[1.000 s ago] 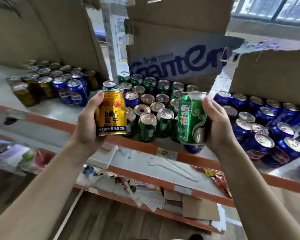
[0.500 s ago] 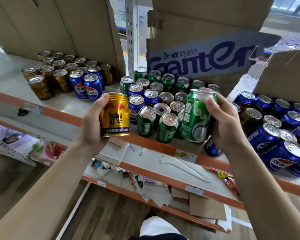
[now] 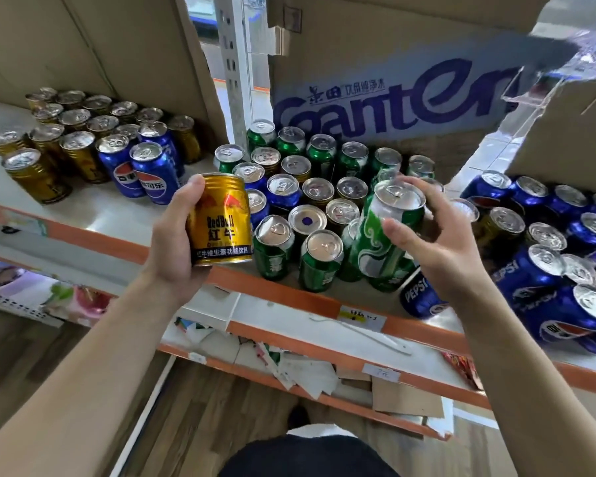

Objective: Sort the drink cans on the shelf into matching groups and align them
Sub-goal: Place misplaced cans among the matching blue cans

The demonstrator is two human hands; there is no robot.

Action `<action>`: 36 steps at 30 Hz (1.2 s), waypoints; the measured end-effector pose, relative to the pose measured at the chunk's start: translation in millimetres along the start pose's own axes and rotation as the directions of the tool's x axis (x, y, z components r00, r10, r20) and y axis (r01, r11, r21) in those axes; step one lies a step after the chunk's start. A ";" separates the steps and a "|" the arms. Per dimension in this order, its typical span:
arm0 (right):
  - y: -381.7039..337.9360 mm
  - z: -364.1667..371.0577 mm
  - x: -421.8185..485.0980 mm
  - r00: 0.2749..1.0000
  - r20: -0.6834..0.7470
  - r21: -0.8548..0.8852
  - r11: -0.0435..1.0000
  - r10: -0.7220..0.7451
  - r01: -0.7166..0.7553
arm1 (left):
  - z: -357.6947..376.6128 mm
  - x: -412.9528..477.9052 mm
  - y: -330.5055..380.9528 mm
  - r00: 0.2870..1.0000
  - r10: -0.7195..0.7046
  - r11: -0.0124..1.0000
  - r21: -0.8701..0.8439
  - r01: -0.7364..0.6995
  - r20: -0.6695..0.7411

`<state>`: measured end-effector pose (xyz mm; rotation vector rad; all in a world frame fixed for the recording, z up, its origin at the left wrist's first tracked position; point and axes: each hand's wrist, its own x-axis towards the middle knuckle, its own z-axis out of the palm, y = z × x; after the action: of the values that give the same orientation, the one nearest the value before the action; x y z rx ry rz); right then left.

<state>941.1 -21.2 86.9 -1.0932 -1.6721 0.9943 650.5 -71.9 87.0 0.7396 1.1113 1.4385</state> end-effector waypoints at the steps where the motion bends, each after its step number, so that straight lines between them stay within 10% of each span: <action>1: 4.2 0.1 -3.8 1.000 -0.009 -0.011 1.000 -0.012 0.011 | 1.6 0.7 -3.9 1.000 -0.005 1.000 0.004 0.005 0.010; 20: 56.6 15.4 -45.8 0.979 0.092 -0.794 0.580 -0.183 0.183 | 15.2 -1.7 -25.2 0.998 -0.042 0.999 0.027 0.041 0.055; 36: 38.7 3.5 -37.9 0.979 0.195 -0.853 0.482 -0.058 0.198 | 13.0 -9.7 -36.3 0.985 -0.126 0.992 0.011 0.126 0.120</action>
<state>955.6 -46.2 41.0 -1.5055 -2.4362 0.0073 677.9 -80.6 59.5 0.7355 1.0495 1.2692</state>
